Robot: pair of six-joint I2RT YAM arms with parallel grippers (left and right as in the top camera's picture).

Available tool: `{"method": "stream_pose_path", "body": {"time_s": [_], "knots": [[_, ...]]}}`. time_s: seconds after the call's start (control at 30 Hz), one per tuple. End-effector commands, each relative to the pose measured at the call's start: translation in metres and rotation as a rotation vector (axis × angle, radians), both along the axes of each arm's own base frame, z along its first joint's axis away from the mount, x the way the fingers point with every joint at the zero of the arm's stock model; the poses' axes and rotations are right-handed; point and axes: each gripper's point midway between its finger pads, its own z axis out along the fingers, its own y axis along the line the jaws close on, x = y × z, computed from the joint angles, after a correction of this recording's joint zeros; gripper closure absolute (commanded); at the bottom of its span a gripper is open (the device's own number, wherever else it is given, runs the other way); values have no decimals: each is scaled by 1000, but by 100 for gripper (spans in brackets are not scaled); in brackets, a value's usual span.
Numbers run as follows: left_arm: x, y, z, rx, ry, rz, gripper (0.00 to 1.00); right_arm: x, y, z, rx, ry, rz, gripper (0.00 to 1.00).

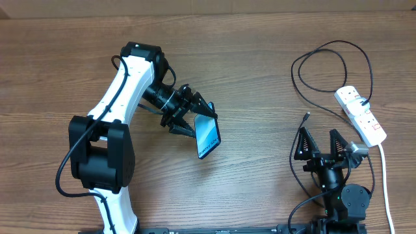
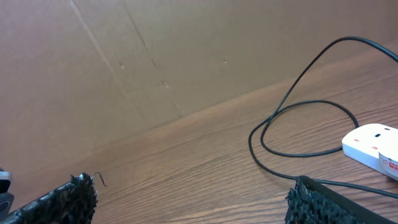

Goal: Plug charger to phone and switch on socket
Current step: 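Raise and tilt the phone upright with the left gripper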

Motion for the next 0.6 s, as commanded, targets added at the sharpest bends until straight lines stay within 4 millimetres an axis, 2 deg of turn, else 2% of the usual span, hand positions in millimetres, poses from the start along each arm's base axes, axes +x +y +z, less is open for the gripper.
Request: {"method": "stream_pose_path", "body": {"time_s": [0.0, 0.2, 0.37, 0.57], "knots": [[7, -5, 13, -60, -31, 17, 49, 0, 1, -2, 3, -2, 5, 0], [7, -4, 11, -48, -35, 10, 48, 0, 1, -2, 3, -2, 5, 0], [8, 8, -7, 56, -89, -40, 48, 0, 1, -2, 3, -2, 5, 0], [23, 14, -23, 130, -164, -37, 47, 0, 1, 2, 2, -20, 5, 0]]}}
